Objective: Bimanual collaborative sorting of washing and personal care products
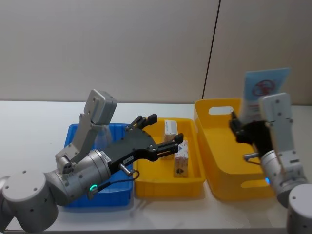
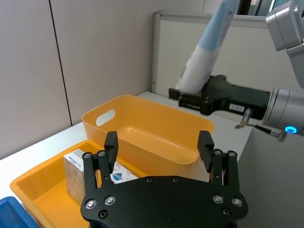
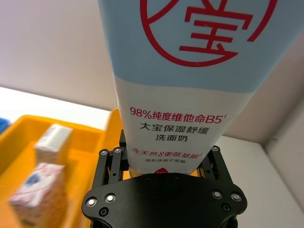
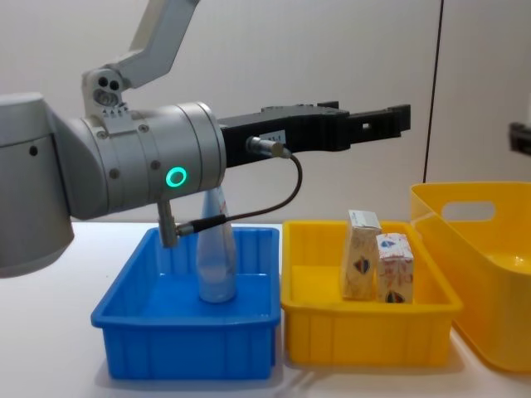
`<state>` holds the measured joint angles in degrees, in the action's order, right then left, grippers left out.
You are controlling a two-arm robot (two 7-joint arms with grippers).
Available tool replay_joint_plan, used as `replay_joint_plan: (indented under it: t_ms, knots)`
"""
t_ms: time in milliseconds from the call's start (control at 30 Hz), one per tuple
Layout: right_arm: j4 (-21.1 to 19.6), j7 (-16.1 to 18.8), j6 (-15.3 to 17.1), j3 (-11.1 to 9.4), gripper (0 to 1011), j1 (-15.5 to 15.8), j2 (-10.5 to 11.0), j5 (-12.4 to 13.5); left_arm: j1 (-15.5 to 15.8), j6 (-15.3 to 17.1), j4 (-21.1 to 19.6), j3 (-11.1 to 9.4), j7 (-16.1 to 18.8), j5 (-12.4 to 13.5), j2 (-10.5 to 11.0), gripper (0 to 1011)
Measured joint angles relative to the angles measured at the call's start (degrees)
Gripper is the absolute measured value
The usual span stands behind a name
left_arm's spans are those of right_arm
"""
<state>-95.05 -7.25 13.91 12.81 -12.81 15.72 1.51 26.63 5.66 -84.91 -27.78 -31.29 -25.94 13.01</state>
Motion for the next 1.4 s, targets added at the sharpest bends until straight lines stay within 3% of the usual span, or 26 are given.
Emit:
replay_joint_plan:
  t_ms: [233, 533, 867, 1400]
  knots:
    - [-0.74, -3.67, 2.33, -3.29, 644, 0.82, -1.11, -0.27, 0.00, 0.00, 0.00, 0.00, 0.00, 0.00, 0.00, 1001]
    - [0.45, -5.02, 6.93, -5.28, 644, 0.55, -2.39, 0.14, 0.00, 0.00, 0.00, -0.01, 0.00, 0.00, 0.01, 1001]
    - [4.98, -3.08, 11.11, -4.89, 642, -2.43, -3.54, 1.14, 0.00, 0.00, 0.00, 0.00, 0.00, 0.00, 0.00, 1001]
    - [10.27, -0.78, 12.78, -3.80, 642, -6.26, -4.97, 1.59, 0.00, 0.00, 0.00, 0.00, 0.00, 0.00, 0.01, 1001]
